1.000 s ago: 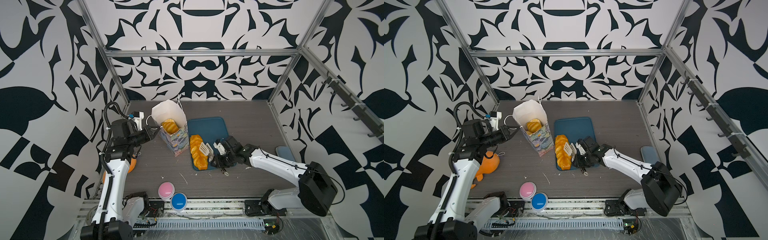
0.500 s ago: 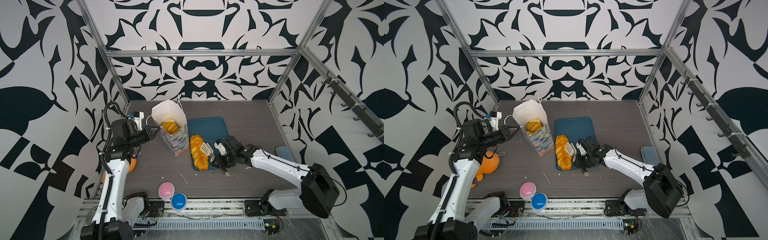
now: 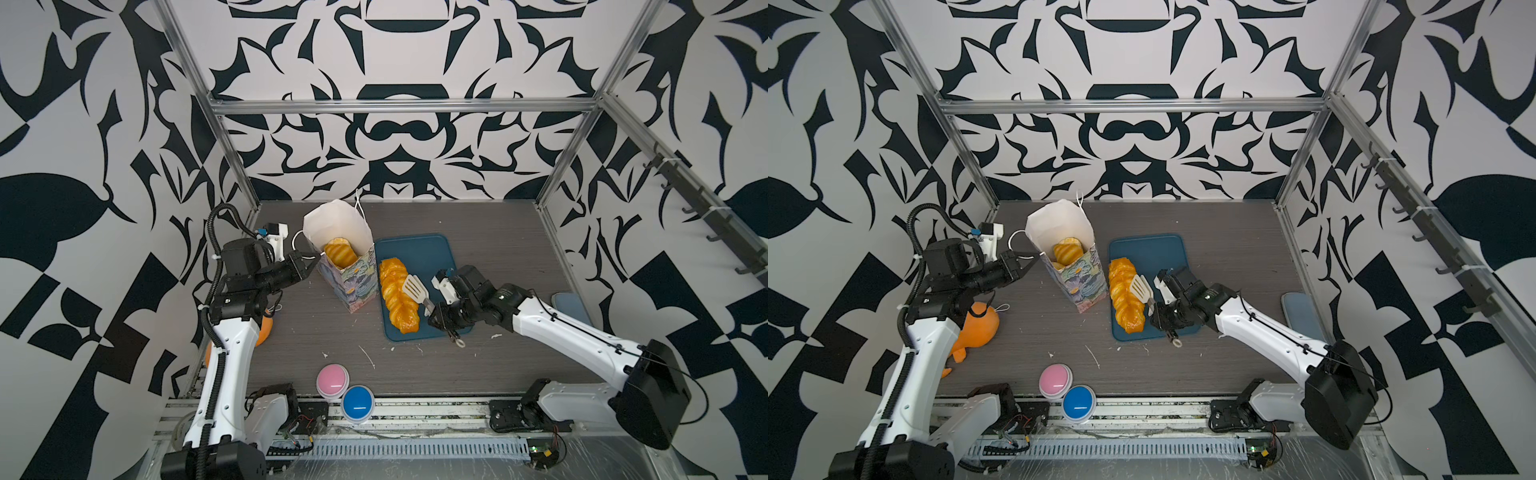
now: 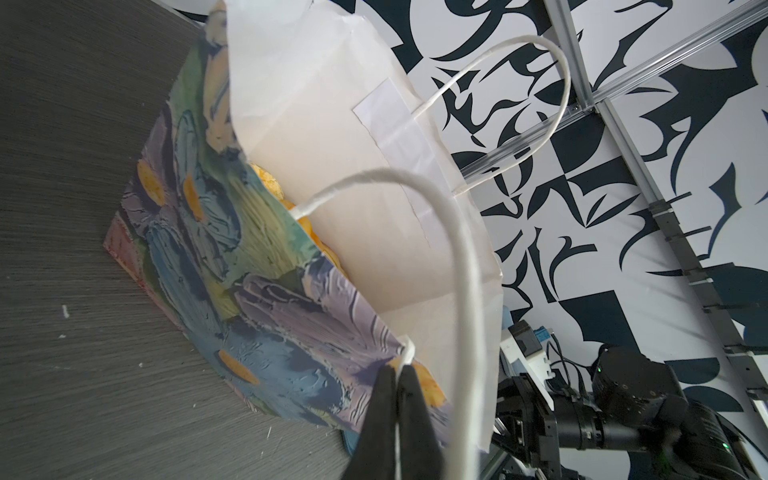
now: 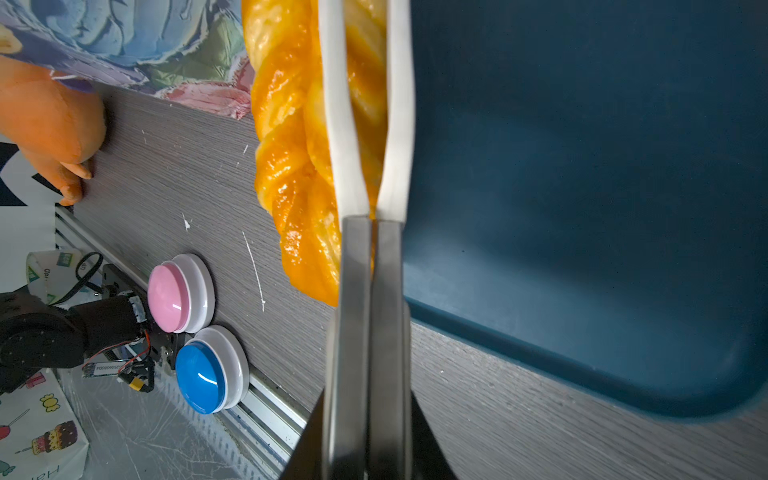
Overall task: Place the fake bread into the paper bag
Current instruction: 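Lift the twisted bread off the tray with the right gripper's tongs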
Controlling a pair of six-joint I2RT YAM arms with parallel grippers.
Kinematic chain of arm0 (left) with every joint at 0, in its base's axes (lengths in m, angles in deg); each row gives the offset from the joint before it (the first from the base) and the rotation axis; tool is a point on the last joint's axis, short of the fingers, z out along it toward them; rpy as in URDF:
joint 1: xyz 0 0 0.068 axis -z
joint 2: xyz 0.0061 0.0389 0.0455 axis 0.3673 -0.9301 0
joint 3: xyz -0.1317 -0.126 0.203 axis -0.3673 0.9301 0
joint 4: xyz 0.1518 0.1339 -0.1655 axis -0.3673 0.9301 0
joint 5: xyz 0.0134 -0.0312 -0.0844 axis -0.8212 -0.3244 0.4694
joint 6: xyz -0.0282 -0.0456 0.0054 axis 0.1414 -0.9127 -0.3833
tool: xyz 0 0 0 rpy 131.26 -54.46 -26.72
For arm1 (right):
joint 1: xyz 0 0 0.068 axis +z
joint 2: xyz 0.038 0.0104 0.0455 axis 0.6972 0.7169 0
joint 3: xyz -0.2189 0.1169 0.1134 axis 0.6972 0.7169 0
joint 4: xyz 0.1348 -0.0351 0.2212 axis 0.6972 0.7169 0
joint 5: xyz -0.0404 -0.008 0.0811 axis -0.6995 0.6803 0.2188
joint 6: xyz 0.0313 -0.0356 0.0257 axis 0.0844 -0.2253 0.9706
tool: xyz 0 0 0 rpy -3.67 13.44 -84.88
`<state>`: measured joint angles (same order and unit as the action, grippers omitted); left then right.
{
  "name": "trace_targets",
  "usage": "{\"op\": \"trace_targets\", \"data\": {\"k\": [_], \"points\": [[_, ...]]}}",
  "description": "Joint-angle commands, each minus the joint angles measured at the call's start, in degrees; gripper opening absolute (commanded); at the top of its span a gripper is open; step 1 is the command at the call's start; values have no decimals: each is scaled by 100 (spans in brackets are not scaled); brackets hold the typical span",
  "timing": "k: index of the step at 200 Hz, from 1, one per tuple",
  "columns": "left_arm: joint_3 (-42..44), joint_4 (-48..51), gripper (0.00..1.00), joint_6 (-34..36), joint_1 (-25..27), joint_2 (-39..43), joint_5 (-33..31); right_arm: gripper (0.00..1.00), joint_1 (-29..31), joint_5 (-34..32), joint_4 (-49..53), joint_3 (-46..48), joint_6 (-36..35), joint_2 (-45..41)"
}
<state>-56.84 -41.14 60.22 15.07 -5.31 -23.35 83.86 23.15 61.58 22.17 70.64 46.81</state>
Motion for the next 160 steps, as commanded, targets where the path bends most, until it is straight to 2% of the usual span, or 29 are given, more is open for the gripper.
{"op": "trace_targets", "data": {"k": [1, 69, 160], "points": [[21, 36, 0, -7, -20, 39, 65, 25, -122, -133, 45, -435, -273, -300], [22, 40, 0, -7, -20, 45, 66, 25, -310, -306, 539, -998, -672, -426], [-22, 87, 0, 13, -20, 49, 64, 24, -336, -327, 912, -1952, -820, -491]]}}
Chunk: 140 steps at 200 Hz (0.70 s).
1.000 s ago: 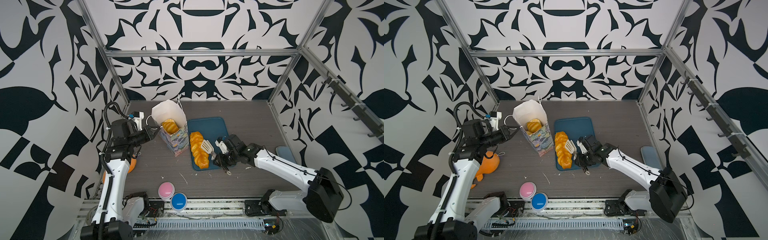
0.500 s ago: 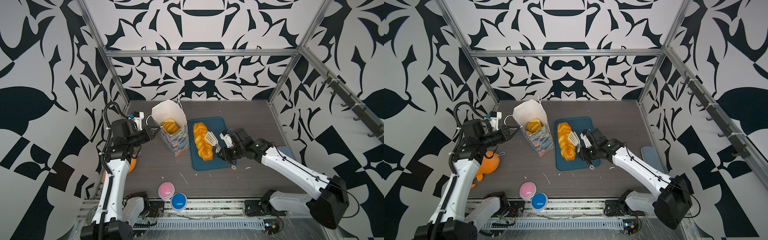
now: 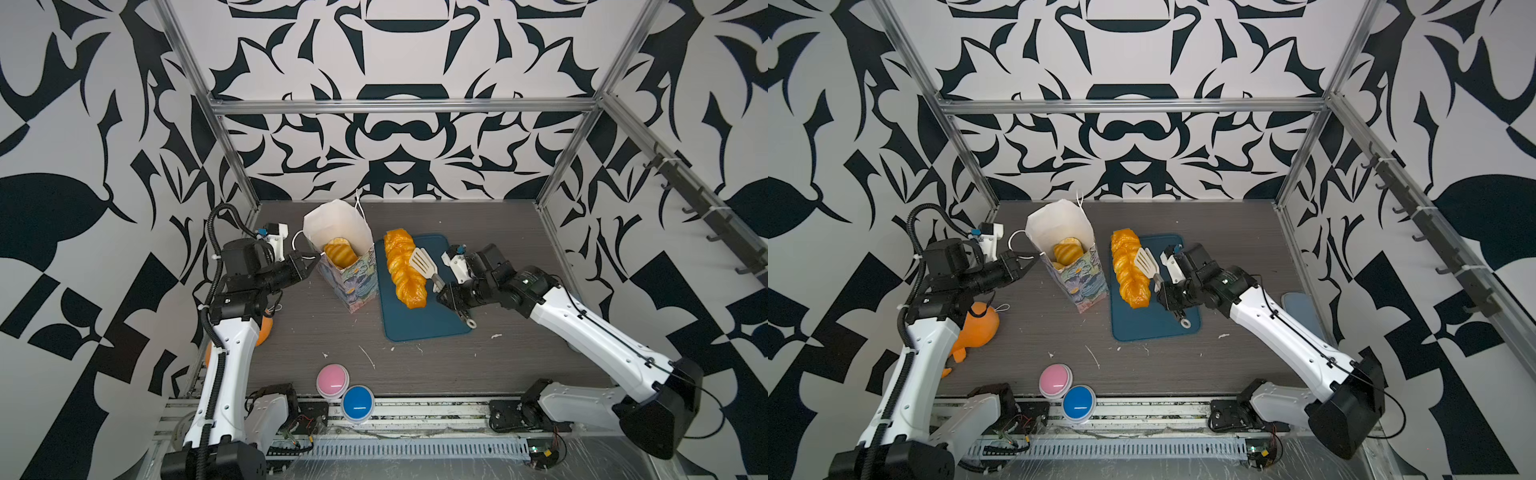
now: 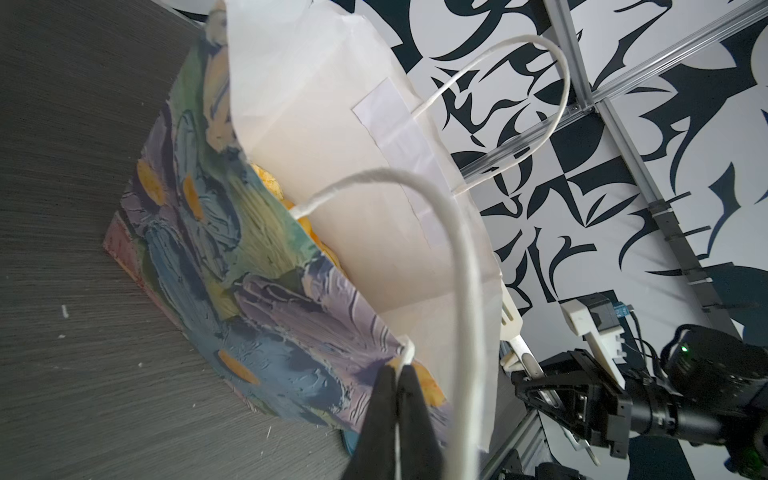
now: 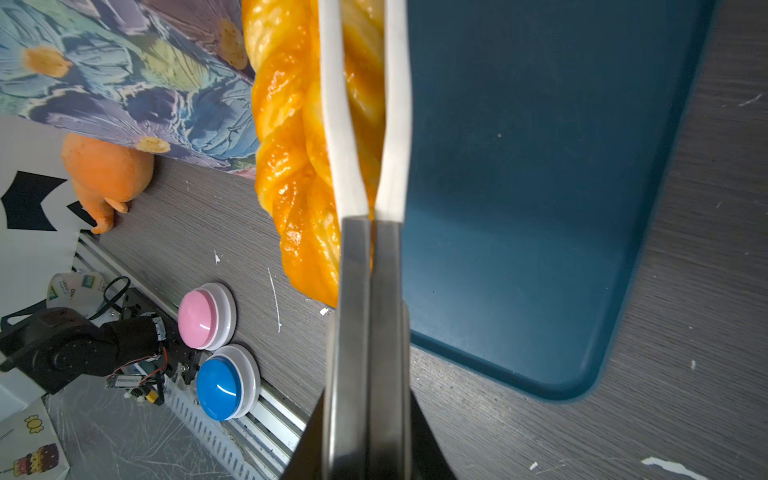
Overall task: Place the fake bread into the paper bag
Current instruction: 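Lift the twisted bread off the tray with the right gripper's tongs, then carry the twisted bread with the tongs toward the bag opening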
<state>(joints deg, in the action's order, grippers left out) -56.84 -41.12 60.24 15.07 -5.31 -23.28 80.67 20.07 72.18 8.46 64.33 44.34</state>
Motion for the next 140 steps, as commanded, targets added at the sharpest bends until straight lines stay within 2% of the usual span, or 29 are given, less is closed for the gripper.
{"op": "trace_targets", "data": {"k": [1, 140], "points": [[-22, 84, 0, 15, -20, 48, 58, 24, -17, -19, -139, -590, -193, -245], [-109, 119, 0, 17, -20, 48, 76, 24, -17, 370, 126, -2206, -295, -160]]}}
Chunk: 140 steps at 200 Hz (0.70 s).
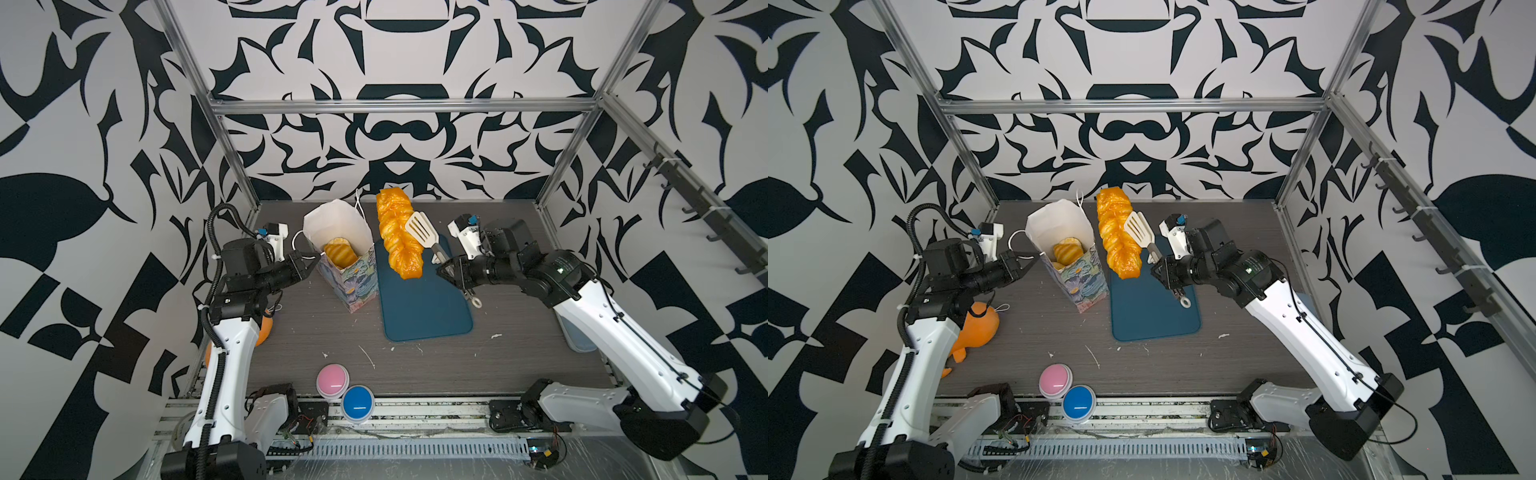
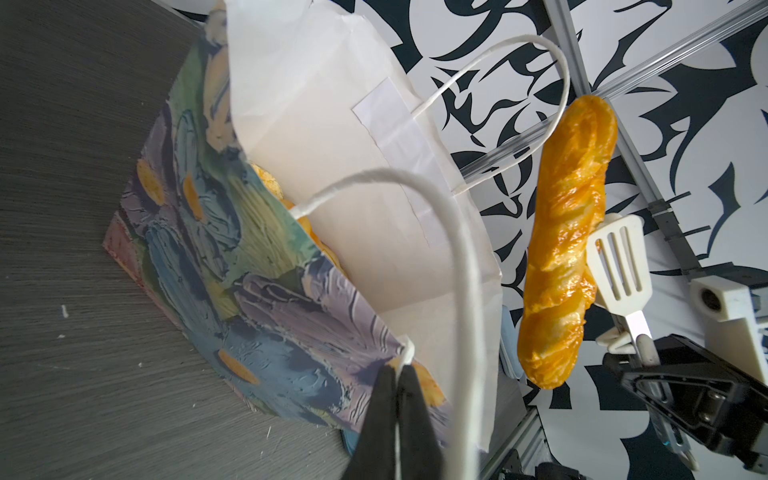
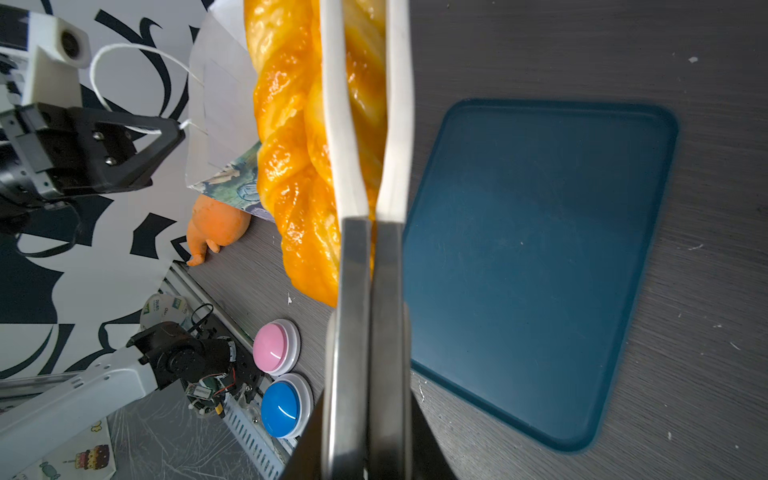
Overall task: Place the fake bread into the paper bag
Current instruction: 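Carry the twisted bread with the tongs toward the bag opening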
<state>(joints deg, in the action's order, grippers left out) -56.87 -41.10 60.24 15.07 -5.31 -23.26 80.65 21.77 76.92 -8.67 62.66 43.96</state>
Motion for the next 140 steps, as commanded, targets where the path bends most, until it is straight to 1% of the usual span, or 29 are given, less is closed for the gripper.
{"op": "trace_targets", "data": {"k": [1, 52, 79, 120, 140], "points": [[-107, 116, 0, 19, -20, 47, 73, 24, -15, 202, -353, -501, -128, -122], [-125, 199, 0, 57, -20, 90, 60, 25, -5, 492, -499, -1028, -138, 118], [-102, 209, 0, 62, -18, 110, 56, 26, 14, 741, -860, -1180, -36, 267], [-151, 237, 0, 66, -20, 109, 66, 26, 219, 895, -1419, -1481, 120, 669], [-150, 256, 0, 68, -20, 140, 56, 26, 351, 957, -1475, -1690, 132, 940]]}}
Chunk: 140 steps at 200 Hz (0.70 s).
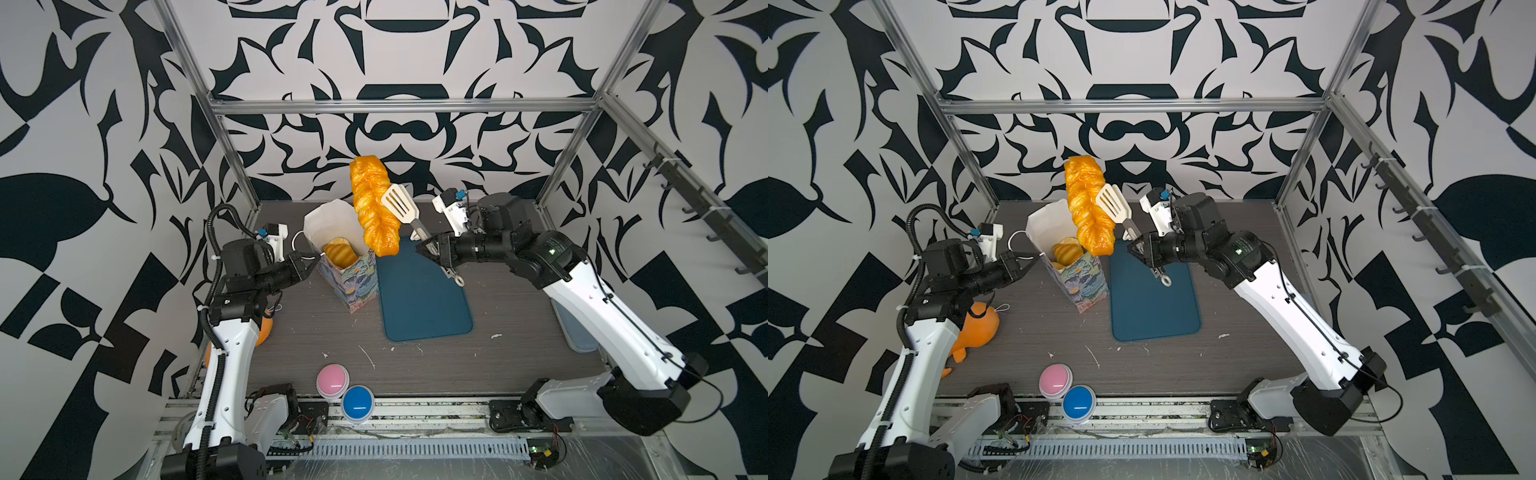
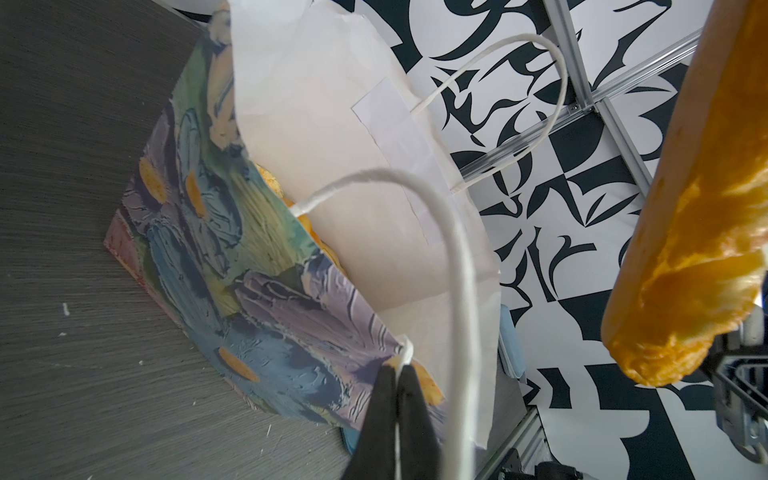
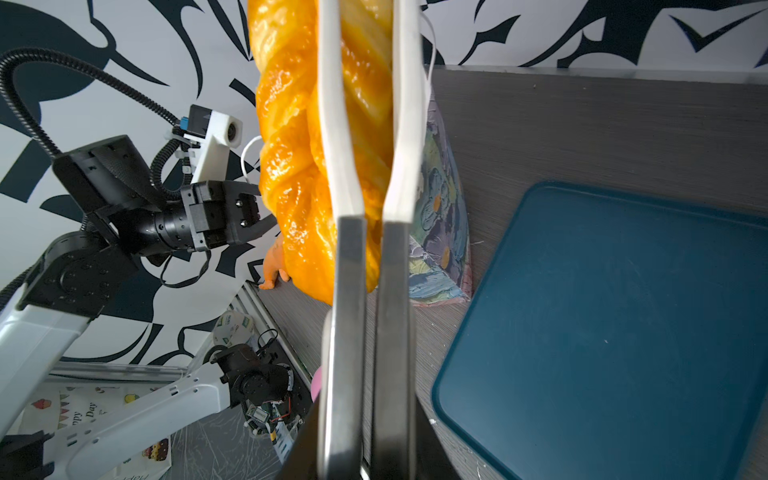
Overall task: Place the fake bread into the paper bag
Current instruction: 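Carry the twisted bread with the tongs toward the bag opening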
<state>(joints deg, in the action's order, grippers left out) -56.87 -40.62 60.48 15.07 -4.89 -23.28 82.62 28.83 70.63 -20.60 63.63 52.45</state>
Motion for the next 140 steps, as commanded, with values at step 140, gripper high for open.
{"op": "trace_targets", "data": {"k": [140], "points": [[-64, 200, 0, 48, -22, 214, 39, 26, 484, 372, -1394, -1012, 192, 1353]]}}
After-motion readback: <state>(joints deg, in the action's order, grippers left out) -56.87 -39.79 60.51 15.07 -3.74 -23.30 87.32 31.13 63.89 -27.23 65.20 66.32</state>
